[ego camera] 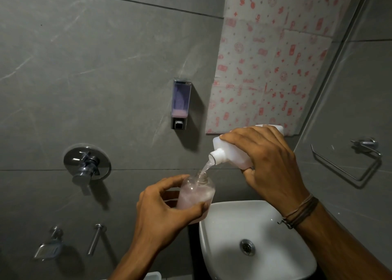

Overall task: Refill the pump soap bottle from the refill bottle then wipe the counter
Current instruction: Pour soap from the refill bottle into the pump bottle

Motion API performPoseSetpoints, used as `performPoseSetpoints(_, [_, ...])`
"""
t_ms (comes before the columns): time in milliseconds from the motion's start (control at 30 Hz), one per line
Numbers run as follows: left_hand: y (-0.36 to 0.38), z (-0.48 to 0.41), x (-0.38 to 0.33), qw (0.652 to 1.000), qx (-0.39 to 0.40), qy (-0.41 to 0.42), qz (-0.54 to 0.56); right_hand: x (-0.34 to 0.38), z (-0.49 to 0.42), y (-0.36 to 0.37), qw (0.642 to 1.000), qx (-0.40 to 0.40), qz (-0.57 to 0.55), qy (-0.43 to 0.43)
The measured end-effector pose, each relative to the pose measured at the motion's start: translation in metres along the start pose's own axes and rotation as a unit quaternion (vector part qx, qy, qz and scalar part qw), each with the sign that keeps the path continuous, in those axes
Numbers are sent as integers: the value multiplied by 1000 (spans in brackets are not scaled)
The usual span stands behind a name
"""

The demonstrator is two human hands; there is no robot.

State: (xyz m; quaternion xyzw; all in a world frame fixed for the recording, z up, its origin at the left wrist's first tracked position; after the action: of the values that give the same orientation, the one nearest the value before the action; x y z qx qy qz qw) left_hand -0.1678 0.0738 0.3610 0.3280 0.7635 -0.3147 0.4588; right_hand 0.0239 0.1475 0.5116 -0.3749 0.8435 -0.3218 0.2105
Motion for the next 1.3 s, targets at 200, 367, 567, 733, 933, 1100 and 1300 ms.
performPoseSetpoints(200, [0,0,0,1000,-1,3,-5,1,-1,-1,1000,-9,2,-4])
performPoseSetpoints(367, [0,0,0,1000,0,4,-3,-1,-1,-1,1000,-11,2,-6])
performPoseSetpoints(567, [1,0,-1,1000,3,6,-5,-3,-1,0,1000,-10,4,-8])
performPoseSetpoints(733, [3,0,0,1000,5,6,-4,-5,-1,1,1000,-10,8,-9])
performPoseSetpoints(933, [4,-1,1,1000,4,10,-1,-5,-2,1,1000,-17,11,-15])
performPoseSetpoints(1100, [5,-2,2,1000,2,10,2,-6,-2,0,999,-25,7,-21])
performPoseSetpoints(1300, [5,-2,0,1000,2,10,4,-6,-2,0,999,-29,10,-26])
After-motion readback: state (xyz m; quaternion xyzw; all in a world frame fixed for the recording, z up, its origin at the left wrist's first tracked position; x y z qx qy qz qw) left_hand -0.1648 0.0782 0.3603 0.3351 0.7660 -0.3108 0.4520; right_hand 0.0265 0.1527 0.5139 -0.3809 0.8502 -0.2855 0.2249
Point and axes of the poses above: each hand's wrist, its own z-axis away from the middle knuckle, its own y-axis out of the palm, x = y × z, the point moved 8 cm from there along -z, towards the middle knuckle, and after that the axes turned 1 degree about y, right-handed, at the moved point
